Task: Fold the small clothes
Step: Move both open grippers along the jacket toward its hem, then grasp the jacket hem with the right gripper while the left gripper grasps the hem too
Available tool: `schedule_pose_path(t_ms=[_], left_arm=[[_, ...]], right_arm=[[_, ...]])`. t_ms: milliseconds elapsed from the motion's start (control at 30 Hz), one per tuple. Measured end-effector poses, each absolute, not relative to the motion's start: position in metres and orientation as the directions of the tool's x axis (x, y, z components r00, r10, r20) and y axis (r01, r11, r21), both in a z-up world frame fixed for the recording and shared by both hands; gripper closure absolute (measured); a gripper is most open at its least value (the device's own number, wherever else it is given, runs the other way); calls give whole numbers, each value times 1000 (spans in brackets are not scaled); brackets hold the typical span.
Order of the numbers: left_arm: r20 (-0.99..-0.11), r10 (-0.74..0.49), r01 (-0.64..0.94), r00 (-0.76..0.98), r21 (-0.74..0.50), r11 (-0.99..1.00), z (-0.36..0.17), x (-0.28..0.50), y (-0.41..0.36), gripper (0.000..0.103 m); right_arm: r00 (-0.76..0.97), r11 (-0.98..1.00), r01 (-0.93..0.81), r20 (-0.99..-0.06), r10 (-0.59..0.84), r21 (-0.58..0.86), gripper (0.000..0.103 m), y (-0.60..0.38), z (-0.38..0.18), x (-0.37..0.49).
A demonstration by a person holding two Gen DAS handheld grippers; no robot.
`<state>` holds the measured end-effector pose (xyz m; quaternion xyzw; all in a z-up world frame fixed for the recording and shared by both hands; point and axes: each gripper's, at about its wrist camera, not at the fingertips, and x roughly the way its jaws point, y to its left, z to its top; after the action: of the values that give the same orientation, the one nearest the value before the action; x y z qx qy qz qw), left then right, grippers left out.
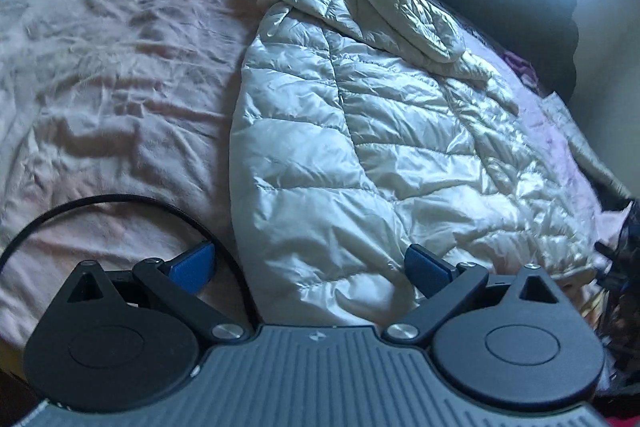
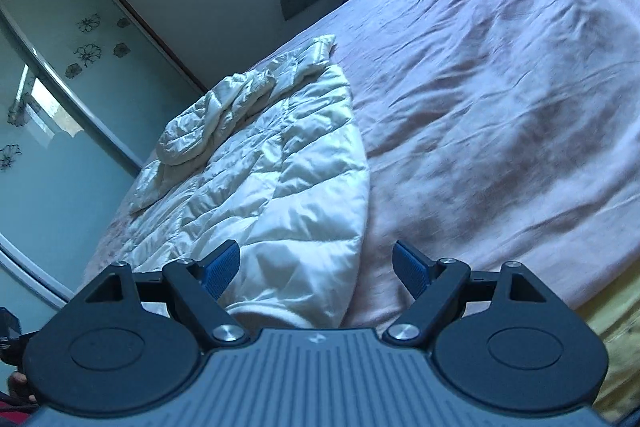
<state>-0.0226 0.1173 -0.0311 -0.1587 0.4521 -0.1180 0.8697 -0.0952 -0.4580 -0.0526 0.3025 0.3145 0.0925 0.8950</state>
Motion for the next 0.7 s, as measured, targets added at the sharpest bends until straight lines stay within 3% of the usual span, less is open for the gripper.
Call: schedule_pose_path(t_ms=[233, 367, 567, 633, 667, 700], left_arm=[[-726, -427, 85, 539, -458, 885, -26, -24, 118, 13], [-708, -435, 161, 556, -422, 892, -18, -29, 110, 12], [-729, -445, 157, 521, -430, 889, -29, -26, 105, 12], [-734, -437, 174, 520, -410, 895, -29, -28, 102, 20], [-740, -427, 186, 521, -389, 902, -28, -29, 100, 25], [-747, -416, 201, 519, -367, 908, -27, -31, 97, 39]], right_arm=[[761, 791, -40, -495, 420, 610, 19, -446, -54, -96], [751, 783, -47, -495, 437, 620, 19, -443, -58, -95], [763, 752, -45, -463, 451, 657, 19, -442, -62, -93], [763, 774, -50, -476, 438, 631, 22, -436, -60, -92], [762, 785, -52, -483, 431, 617, 32, -433, -58, -92], [760, 792, -51, -490, 426, 609, 39, -431, -57, -91]])
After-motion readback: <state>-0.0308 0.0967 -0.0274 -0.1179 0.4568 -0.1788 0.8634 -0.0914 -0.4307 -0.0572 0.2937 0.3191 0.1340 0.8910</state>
